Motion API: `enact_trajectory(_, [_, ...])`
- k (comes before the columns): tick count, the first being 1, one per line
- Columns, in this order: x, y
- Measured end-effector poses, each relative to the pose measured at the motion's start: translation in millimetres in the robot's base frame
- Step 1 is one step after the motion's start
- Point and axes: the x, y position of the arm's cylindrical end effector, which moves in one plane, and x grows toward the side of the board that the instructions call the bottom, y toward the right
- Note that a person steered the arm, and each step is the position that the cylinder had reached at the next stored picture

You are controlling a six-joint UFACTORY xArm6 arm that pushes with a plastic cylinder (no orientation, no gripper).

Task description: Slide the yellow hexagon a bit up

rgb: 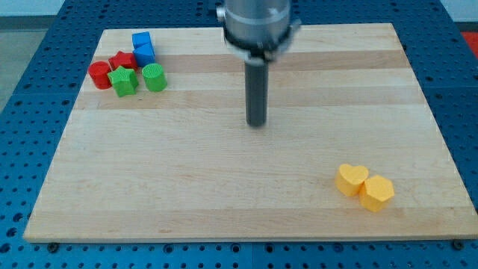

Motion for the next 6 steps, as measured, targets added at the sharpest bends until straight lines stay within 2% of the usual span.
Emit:
enact_trajectory(1, [94, 22])
enact_trajectory(2, [143, 142])
enact_trajectory(3, [137, 168])
enact_trajectory(4, [98, 150])
enact_trajectory(5, [68, 168])
enact_trajectory(6, [6, 152])
